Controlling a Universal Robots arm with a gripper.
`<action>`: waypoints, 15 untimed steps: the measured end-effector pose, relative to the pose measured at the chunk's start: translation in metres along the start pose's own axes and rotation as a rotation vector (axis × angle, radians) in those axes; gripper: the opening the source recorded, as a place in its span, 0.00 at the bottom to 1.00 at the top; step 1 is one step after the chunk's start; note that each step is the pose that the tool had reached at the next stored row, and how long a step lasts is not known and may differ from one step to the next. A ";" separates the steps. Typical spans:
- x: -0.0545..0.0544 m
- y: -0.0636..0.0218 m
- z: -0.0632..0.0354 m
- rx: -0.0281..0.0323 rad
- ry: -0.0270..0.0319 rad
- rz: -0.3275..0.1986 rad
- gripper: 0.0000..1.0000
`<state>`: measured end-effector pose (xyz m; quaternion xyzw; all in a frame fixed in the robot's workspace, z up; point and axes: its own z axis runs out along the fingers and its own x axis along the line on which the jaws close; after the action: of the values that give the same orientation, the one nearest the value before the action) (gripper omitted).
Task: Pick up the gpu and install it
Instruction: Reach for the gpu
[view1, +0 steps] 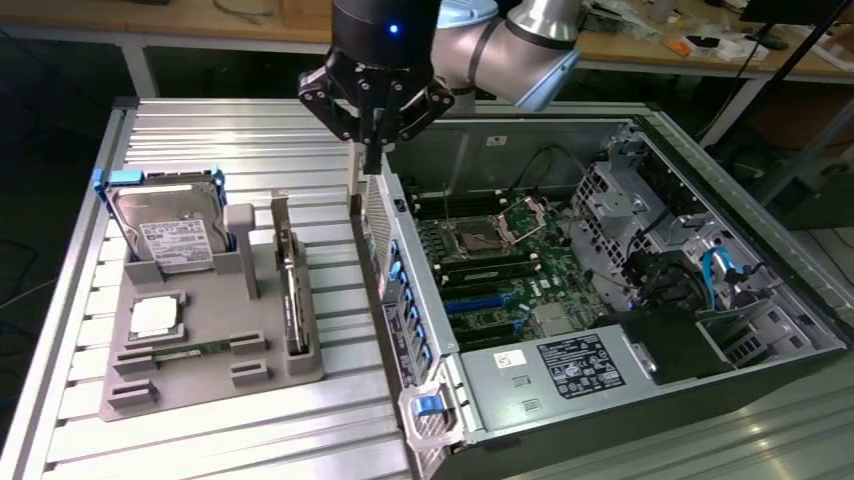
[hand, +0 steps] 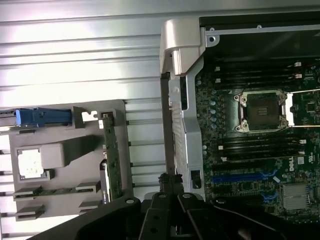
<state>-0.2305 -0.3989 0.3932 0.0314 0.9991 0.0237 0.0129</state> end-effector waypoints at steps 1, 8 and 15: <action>0.004 -0.0002 -0.0001 -0.0003 0.0001 -0.001 0.11; 0.015 -0.0009 -0.0002 -0.0067 0.0017 -0.027 0.11; 0.031 -0.0020 -0.0006 -0.0106 0.0028 -0.044 0.11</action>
<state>-0.2616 -0.3990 0.3930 0.0093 0.9995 0.0287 0.0122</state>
